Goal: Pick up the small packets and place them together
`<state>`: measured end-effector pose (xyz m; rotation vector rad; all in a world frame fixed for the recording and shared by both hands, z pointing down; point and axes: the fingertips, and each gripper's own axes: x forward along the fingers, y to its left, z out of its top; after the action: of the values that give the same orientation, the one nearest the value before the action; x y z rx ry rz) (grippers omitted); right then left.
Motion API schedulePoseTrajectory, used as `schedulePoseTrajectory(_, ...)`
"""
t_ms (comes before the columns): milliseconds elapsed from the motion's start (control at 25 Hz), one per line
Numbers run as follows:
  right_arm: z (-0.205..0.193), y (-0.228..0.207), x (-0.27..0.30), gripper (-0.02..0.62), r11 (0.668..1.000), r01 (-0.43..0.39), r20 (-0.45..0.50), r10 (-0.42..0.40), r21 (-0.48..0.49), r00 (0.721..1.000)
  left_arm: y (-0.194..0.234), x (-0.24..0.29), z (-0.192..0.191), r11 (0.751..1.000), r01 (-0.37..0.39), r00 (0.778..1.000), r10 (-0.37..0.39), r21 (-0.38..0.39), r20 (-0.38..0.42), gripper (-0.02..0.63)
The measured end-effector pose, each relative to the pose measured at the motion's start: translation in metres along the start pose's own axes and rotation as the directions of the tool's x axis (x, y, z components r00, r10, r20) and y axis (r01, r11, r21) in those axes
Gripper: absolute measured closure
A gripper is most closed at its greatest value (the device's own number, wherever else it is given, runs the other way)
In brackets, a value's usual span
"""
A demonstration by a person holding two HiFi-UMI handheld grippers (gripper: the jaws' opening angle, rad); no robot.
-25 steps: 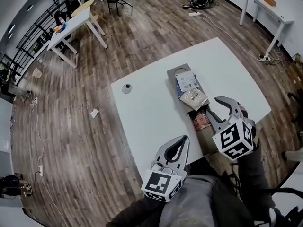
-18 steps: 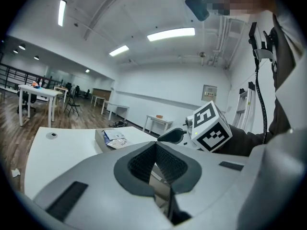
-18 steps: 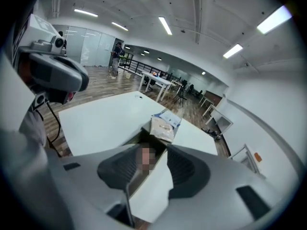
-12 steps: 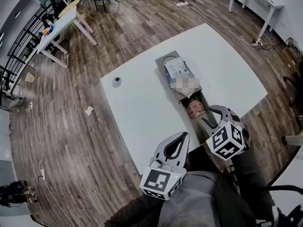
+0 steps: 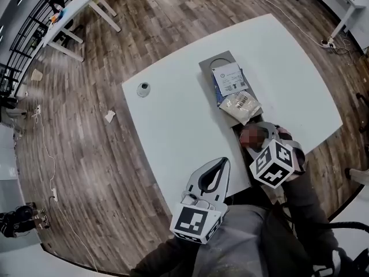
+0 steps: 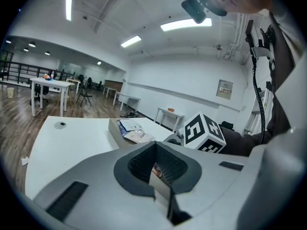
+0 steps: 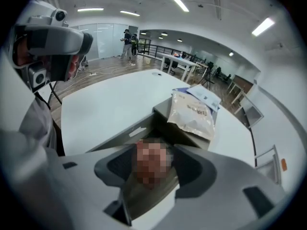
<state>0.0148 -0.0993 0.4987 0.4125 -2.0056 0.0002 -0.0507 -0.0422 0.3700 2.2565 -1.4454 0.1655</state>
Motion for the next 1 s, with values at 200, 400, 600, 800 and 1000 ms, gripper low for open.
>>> schedulePoseTrajectory(200, -0.007, 0.007, 0.022, 0.275, 0.993, -0.109, -0.086, 0.105, -0.036, 0.991, 0.017, 0.021, -0.004, 0.998, -0.017, 0.999, 0.015, -0.053, -0.03, 0.603)
schedulePoseTrajectory(400, -0.012, 0.002, 0.025, 0.286, 0.991, -0.098, -0.151, 0.083, -0.092, 0.985, 0.028, 0.036, -0.011, 0.996, -0.024, 0.998, 0.019, -0.091, -0.055, 0.603)
schedulePoseTrajectory(600, -0.015, -0.013, 0.027, 0.505, 0.985, -0.021, -0.186, -0.012, -0.172, 0.982, 0.027, 0.04, -0.013, 0.994, -0.012, 0.998, 0.006, -0.105, -0.055, 0.603)
schedulePoseTrajectory(800, -0.013, -0.011, 0.026, 0.588, 0.986, 0.001, -0.171, -0.03, -0.167, 0.985, 0.025, 0.03, -0.01, 0.995, -0.012, 0.999, 0.009, -0.096, -0.037, 0.603)
schedulePoseTrajectory(1000, -0.016, 0.011, 0.013, 0.591, 0.994, -0.001, -0.14, -0.015, -0.112, 0.99, 0.014, 0.013, -0.008, 0.998, 0.004, 1.0, -0.005, -0.066, -0.008, 0.603)
